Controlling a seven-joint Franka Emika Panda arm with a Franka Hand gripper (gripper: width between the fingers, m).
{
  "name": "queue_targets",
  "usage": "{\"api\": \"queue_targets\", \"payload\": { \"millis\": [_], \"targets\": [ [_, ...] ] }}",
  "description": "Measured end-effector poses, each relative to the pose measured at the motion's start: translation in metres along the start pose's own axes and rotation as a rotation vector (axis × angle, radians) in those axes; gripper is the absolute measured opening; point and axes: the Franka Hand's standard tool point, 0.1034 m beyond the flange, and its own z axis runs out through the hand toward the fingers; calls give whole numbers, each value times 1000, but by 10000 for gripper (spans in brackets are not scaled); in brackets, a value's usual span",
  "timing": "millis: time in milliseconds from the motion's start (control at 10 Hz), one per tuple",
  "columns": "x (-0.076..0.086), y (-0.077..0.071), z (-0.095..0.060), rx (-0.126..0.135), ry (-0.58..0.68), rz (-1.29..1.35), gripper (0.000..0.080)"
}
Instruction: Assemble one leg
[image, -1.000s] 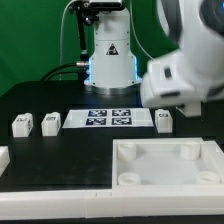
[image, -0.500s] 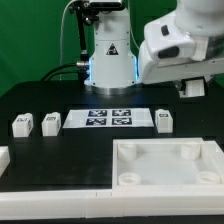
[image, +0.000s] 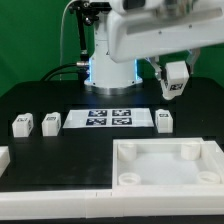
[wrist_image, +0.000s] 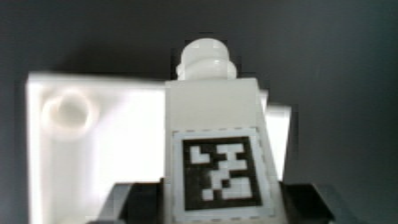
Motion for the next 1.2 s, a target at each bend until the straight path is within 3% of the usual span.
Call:
{"api": "queue_targets", "payload": {
  "millis": [100, 500, 700, 800, 1000, 1200],
  "targets": [
    [14, -3, -5, 17, 89, 43, 294],
    [16, 7, -3, -43, 474, 23, 294],
    [18, 7, -2, -57, 616, 20, 294],
    [21, -5, 6, -51, 600, 3, 294],
    [48, -3, 3, -56, 637, -3, 294],
    [60, -8, 14, -46, 634, -1, 294]
  ]
}}
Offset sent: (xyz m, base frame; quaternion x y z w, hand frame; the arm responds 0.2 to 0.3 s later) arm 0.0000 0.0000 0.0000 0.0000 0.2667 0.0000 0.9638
